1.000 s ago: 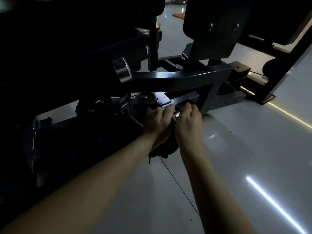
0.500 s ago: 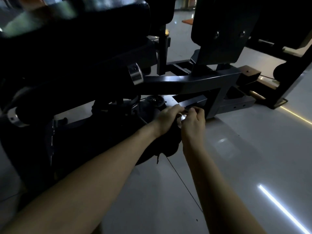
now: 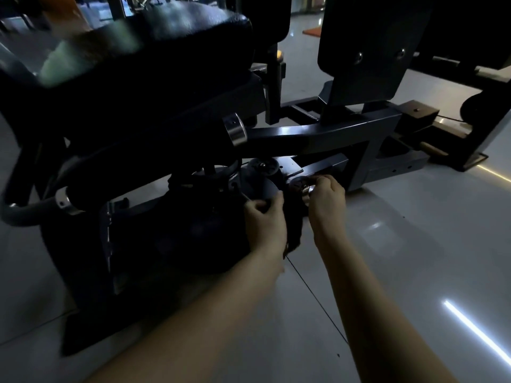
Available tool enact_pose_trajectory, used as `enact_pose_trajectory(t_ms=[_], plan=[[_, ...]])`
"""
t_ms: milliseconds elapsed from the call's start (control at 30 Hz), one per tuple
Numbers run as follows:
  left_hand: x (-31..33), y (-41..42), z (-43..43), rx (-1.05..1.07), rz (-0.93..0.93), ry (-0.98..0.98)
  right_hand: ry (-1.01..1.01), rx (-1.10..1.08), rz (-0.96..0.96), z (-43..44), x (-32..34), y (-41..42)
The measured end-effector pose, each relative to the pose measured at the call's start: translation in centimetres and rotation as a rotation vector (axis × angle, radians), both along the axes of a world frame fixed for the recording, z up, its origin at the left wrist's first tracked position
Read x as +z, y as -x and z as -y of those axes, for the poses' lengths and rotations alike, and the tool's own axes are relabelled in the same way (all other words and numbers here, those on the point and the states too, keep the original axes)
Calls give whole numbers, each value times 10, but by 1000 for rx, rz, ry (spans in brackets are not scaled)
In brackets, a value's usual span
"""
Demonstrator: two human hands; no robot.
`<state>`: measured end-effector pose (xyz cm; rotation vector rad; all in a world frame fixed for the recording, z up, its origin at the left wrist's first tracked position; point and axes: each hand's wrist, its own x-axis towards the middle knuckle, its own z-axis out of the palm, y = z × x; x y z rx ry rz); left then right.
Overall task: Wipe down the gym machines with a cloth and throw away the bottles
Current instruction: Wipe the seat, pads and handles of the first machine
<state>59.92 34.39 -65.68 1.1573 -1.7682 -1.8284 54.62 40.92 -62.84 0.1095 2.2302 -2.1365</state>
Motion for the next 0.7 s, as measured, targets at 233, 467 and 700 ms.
enact_pose_trajectory(t_ms=[233, 467, 700], plan=[[38, 15, 1, -325, 110, -672, -126, 58, -35, -8, 8, -8], [47, 28, -16, -242, 54, -688, -260, 68, -154, -11, 7, 2], [36, 25, -16, -181, 26, -634, -245, 190, 18, -16, 7, 18]])
